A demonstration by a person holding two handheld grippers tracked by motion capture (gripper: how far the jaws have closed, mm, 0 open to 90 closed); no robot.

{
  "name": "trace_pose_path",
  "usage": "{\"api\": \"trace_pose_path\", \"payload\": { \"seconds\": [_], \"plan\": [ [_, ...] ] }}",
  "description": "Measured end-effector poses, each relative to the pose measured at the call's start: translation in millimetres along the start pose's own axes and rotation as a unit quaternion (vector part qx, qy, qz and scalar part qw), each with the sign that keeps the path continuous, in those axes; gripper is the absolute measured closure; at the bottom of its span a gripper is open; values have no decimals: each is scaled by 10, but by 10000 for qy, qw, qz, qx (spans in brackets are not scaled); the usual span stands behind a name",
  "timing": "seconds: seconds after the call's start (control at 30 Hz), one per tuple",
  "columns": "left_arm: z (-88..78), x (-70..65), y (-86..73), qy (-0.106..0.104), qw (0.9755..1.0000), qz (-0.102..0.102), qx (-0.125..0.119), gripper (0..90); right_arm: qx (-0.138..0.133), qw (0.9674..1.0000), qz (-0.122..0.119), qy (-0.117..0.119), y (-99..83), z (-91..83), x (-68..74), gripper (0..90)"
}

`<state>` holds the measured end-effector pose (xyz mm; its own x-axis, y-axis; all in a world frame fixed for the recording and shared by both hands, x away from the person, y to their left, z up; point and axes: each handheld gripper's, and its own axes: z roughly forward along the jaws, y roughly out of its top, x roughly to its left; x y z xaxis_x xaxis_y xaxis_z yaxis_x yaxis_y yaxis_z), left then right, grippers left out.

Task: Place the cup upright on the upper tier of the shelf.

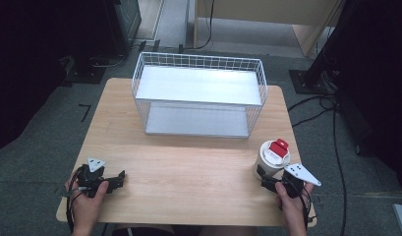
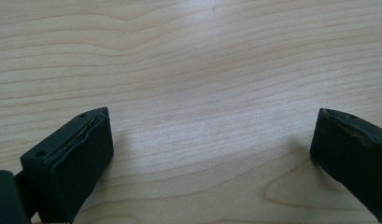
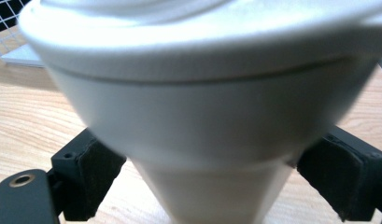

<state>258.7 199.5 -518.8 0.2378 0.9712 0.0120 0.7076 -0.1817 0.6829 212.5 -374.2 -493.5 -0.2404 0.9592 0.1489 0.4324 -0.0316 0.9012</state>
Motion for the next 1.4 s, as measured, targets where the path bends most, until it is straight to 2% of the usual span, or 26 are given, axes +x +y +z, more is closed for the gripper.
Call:
{"api": "trace_pose_path", "payload": {
  "seconds": [0.07, 0.37, 0.5, 0.63, 0.7, 0.9, 1.07, 1.4],
  "plan": [
    [0, 0, 0, 0, 10000, -1, -1, 0, -52, 10000, -48, 14, 15, 22, -5, 97],
    [5, -3, 4, 8, 10000, -12, -6, 0, -210, 9998, 40, 40, 70, 142, 18, 71],
    [5, -4, 4, 7, 10000, -14, -6, 0, -287, 9996, 20, -9, 75, 172, 36, 74],
    [5, -3, 4, 8, 10000, -12, -5, 0, -460, 9987, -3, -198, 103, 192, 50, 99],
    [5, -3, 4, 8, 10000, -12, -5, 0, -505, 9985, -2, -209, 99, 191, 54, 101],
    [5, -3, 4, 8, 10000, -12, -5, 0, -610, 9981, -51, -102, 112, 169, 101, 107],
    [5, -3, 4, 7, 10000, -10, -2, 0, -685, 9976, -130, -30, 159, 136, 188, 108],
    [4, -2, 4, 7, 10000, -5, 1, 0, -1112, 9933, -210, 238, 367, 41, 470, 109]
  ]
}}
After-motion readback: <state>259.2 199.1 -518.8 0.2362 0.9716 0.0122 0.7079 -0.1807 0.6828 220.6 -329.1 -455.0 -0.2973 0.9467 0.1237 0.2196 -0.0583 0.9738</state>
